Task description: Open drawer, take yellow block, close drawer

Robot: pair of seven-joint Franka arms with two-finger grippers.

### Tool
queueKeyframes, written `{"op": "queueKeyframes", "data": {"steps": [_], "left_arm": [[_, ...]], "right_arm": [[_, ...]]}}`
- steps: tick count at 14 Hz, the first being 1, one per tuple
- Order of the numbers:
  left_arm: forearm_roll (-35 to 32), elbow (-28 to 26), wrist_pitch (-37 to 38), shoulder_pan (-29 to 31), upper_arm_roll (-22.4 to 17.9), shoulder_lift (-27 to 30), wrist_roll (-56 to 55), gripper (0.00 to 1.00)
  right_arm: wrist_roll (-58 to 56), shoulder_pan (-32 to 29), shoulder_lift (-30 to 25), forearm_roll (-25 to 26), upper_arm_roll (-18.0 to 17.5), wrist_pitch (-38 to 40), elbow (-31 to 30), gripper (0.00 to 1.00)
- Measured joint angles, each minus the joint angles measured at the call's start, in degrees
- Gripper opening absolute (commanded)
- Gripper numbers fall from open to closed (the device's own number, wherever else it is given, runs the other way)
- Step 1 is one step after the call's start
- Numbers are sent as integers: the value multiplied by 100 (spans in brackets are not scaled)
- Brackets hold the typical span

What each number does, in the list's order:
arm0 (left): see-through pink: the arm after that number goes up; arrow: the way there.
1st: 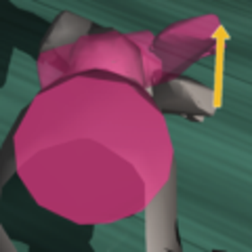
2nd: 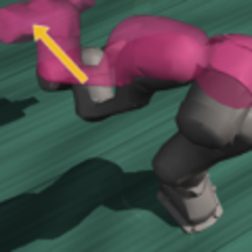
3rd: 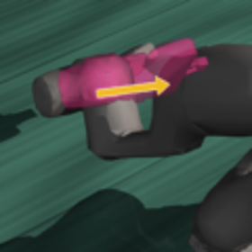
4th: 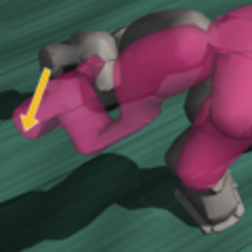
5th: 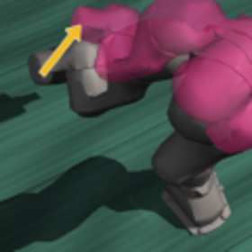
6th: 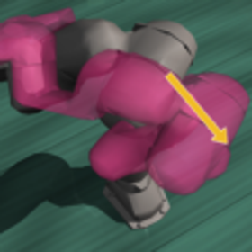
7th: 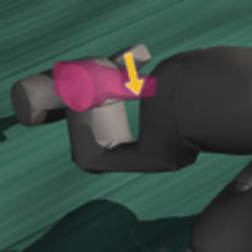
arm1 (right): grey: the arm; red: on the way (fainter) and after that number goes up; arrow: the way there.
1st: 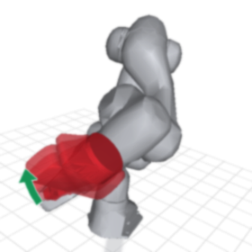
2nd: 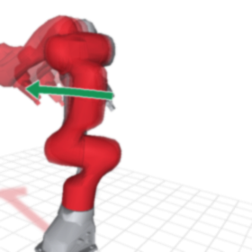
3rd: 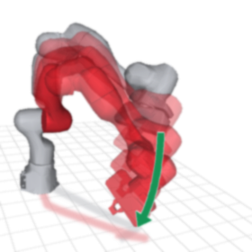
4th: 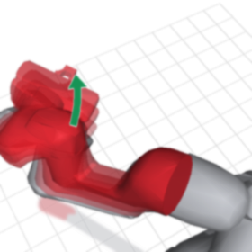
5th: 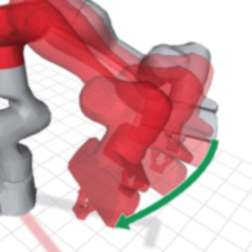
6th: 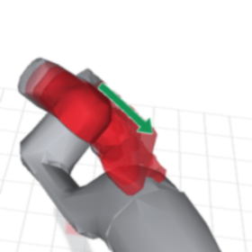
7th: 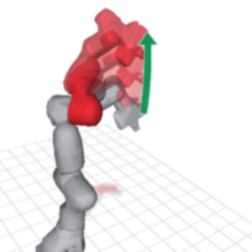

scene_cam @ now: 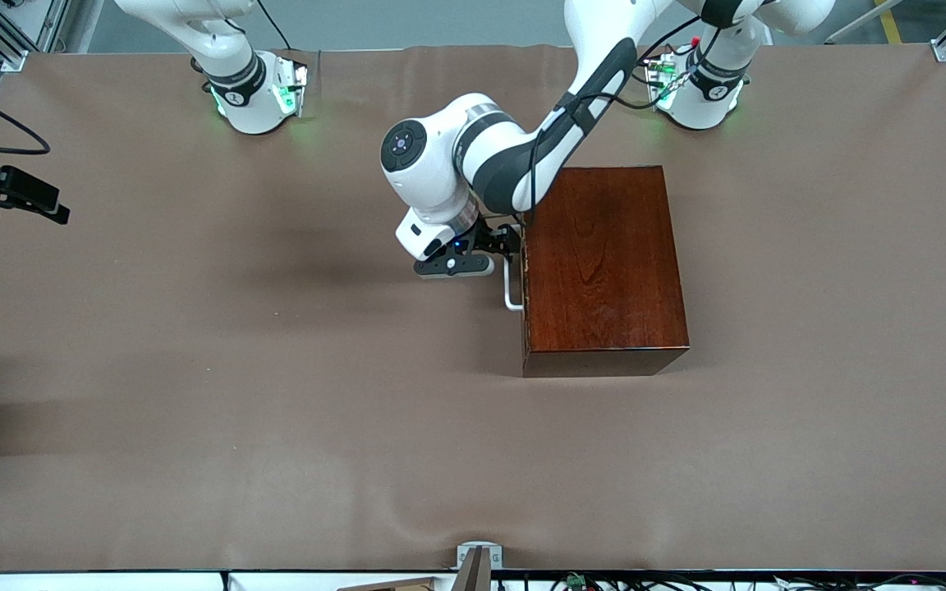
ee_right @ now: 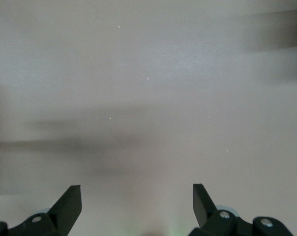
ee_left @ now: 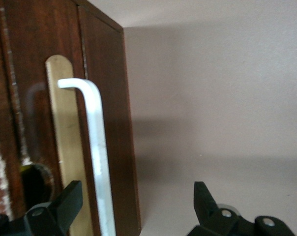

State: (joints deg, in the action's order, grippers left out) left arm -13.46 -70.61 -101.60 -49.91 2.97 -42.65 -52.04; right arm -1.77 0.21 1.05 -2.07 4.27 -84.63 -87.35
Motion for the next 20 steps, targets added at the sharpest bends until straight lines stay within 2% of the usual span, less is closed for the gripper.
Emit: {"op": "queueKeyframes", "data": {"steps": [5,20], "left_arm": [[0,0,-204,-17,7,-129,24,100],[-12,56,-102,-15,-160,-134,261,100]], "right_arm": [[0,0,0,0,0,0,0,100],[0,0,0,0,-3,0,0,100]]}}
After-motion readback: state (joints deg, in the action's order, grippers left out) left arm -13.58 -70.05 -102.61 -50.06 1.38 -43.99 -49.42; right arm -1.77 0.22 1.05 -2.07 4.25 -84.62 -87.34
